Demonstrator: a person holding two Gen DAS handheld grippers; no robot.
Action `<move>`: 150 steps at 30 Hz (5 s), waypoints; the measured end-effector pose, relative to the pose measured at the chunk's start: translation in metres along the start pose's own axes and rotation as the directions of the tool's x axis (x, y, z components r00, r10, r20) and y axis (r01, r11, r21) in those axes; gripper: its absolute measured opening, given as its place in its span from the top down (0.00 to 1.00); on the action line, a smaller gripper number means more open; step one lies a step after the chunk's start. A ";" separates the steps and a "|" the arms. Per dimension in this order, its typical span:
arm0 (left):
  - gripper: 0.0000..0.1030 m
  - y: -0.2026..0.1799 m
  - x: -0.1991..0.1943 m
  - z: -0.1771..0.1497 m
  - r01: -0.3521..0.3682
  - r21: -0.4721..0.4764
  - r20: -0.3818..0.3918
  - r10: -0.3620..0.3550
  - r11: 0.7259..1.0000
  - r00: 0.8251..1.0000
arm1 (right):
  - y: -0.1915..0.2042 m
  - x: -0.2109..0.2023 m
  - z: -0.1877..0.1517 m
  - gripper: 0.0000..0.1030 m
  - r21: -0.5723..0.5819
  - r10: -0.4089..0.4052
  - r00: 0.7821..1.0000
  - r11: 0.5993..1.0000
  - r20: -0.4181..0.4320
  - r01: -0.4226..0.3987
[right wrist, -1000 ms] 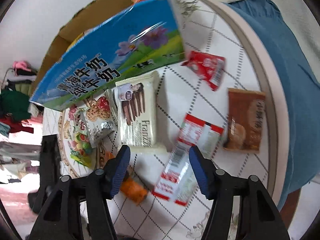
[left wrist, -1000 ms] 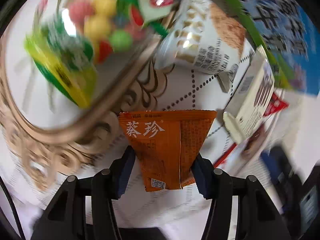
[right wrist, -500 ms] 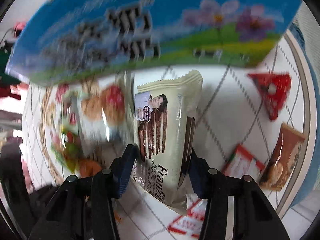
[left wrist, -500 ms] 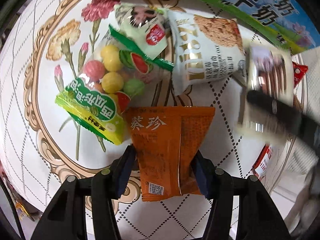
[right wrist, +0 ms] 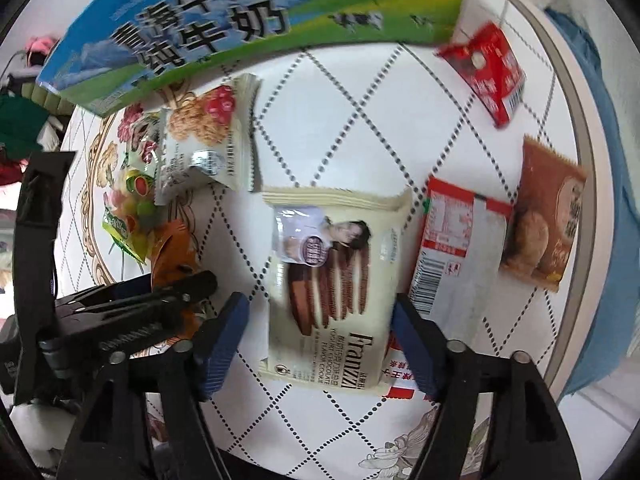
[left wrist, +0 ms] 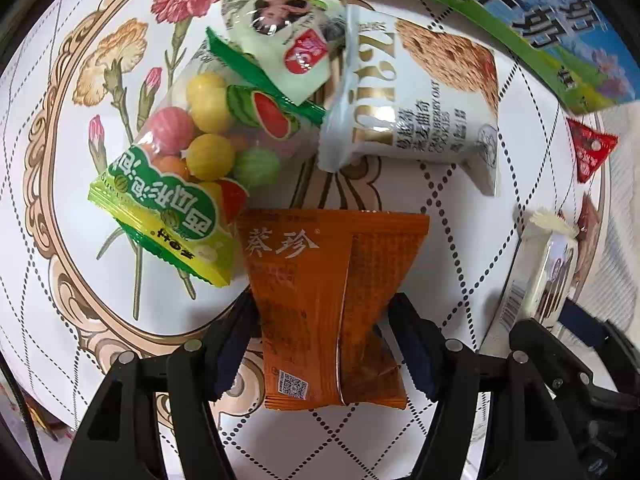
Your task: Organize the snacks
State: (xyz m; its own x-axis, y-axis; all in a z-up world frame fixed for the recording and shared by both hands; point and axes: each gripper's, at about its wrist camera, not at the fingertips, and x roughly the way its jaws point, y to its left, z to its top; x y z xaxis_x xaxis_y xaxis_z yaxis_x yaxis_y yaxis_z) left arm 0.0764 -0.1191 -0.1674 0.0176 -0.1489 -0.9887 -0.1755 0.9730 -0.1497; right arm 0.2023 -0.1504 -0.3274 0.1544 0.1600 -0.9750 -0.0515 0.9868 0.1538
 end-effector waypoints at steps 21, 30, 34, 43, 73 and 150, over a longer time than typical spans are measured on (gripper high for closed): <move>0.54 -0.019 -0.007 -0.018 -0.036 0.016 0.020 0.036 0.999 0.999 | 0.025 0.045 -0.021 0.41 -0.016 -0.007 0.999 1.000 -0.047 0.006; 0.55 -0.037 -0.085 -0.025 0.082 0.035 0.114 -0.085 0.996 0.990 | 0.029 -0.022 -0.017 0.44 -0.023 0.119 0.990 0.993 0.069 -0.118; 0.55 -0.051 -0.141 -0.009 0.179 0.050 0.186 -0.186 0.983 0.965 | 0.033 -0.065 -0.003 0.44 -0.045 0.168 0.976 0.986 0.142 -0.163; 0.55 -0.082 -0.256 0.077 0.206 0.148 0.361 -0.247 0.967 0.899 | 0.011 -0.175 0.089 0.44 -0.079 0.194 0.913 0.981 0.358 -0.178; 0.07 -0.065 -0.114 0.221 -0.007 0.035 0.078 0.005 0.999 0.997 | -0.015 -0.046 0.234 0.04 -0.029 -0.015 0.997 0.999 0.078 0.017; 0.07 -0.010 -0.102 0.039 -0.252 0.096 0.221 0.226 0.963 0.949 | -0.090 0.012 -0.036 0.33 0.211 0.005 0.999 0.977 0.048 -0.015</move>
State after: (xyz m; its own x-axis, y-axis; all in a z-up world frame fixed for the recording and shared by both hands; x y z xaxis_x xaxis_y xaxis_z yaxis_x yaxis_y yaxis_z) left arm 0.1146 -0.1072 -0.0657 0.1949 0.1180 -0.9737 -0.0788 0.9914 0.1044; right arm 0.1729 -0.2385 -0.3583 0.2010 0.1664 -0.9653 0.1553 0.9676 0.1991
